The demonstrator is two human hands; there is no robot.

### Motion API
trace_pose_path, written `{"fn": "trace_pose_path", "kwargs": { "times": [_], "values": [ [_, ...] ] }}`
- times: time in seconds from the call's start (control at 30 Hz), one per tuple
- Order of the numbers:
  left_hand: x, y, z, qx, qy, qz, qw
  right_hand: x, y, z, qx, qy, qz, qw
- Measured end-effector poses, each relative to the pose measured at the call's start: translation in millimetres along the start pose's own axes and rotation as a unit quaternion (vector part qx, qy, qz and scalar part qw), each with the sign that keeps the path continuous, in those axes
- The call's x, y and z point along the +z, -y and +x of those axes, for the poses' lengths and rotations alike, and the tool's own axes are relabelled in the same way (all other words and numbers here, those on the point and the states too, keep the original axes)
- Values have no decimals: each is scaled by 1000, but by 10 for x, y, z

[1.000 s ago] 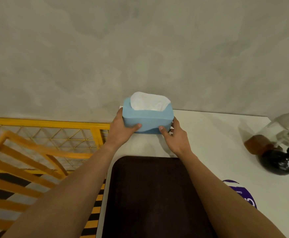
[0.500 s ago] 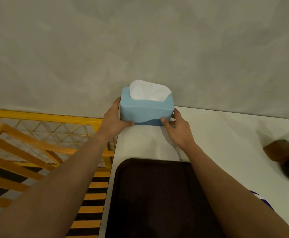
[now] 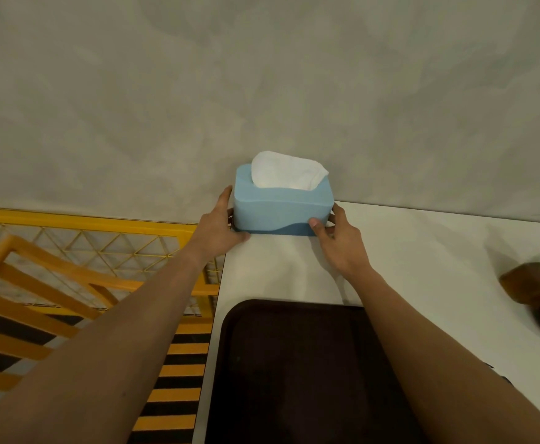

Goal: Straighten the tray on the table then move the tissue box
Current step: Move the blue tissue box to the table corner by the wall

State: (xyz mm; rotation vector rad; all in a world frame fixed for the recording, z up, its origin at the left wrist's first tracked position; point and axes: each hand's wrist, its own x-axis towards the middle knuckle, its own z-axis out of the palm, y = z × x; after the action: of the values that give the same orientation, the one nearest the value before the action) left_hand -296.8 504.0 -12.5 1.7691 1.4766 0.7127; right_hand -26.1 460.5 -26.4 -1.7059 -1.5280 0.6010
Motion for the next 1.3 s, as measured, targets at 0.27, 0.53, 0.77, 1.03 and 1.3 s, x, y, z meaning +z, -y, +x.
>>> {"fn": "trace_pose_path", "kwargs": {
  "times": [0.27,0.53,0.77,1.03,1.3],
  "values": [
    [22,-4,15,-32,-23,12,999,23,17,-31,-8,-3,-14,1000],
    [15,-6,35,-48,-27,11,998,61,17,-30,-22,-14,-52,998],
    [29,8,50,-45,-25,12,999,86,-51,-25,-34,-18,-67,997],
    [66,15,63,-48,-29,9,998,105,-55,-3,-27,-22,-59,998],
    [54,3,76,-58,-21,5,998,58,-42,44,-3,12,-71,997]
  ]
}}
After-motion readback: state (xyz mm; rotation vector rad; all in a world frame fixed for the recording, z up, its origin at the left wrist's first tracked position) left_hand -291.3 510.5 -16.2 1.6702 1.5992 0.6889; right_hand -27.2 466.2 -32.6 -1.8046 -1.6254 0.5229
